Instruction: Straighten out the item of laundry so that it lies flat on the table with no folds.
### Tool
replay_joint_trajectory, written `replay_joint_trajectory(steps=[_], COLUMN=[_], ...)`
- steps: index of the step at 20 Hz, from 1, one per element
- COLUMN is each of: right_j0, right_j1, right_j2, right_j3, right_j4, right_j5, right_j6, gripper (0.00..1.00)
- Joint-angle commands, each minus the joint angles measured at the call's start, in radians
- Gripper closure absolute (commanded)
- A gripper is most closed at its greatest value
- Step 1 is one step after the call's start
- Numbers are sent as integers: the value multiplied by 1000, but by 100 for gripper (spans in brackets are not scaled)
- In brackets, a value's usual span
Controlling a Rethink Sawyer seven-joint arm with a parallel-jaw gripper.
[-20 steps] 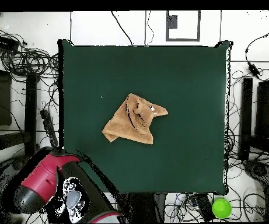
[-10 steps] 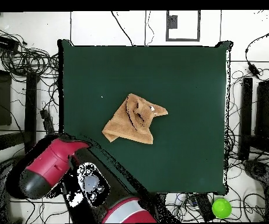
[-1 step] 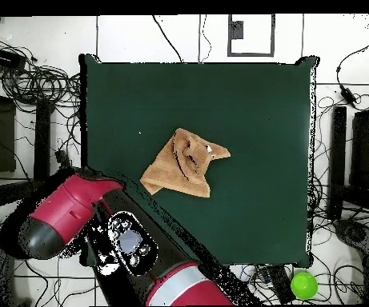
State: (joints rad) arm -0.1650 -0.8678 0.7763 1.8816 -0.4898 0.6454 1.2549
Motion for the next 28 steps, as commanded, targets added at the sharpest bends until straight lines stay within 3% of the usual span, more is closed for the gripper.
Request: replay_joint_trajectory(steps=[1, 10, 12, 16, 23, 28], right_j0=[-6, -77, -66, -148, -169, -179], right_j1=[28, -27, 4, -35, -37, 18], right_j2=[109, 168, 160, 206, 231, 210], right_j3=[-108, -154, -231, -192, -199, -220], right_j4=[-54, -48, -63, -54, -71, -89], right_j5=[188, 326, 385, 399, 408, 401], right_j6=[-290, -380, -403, -447, -454, -469], gripper=[0, 0, 0, 0, 0, 0])
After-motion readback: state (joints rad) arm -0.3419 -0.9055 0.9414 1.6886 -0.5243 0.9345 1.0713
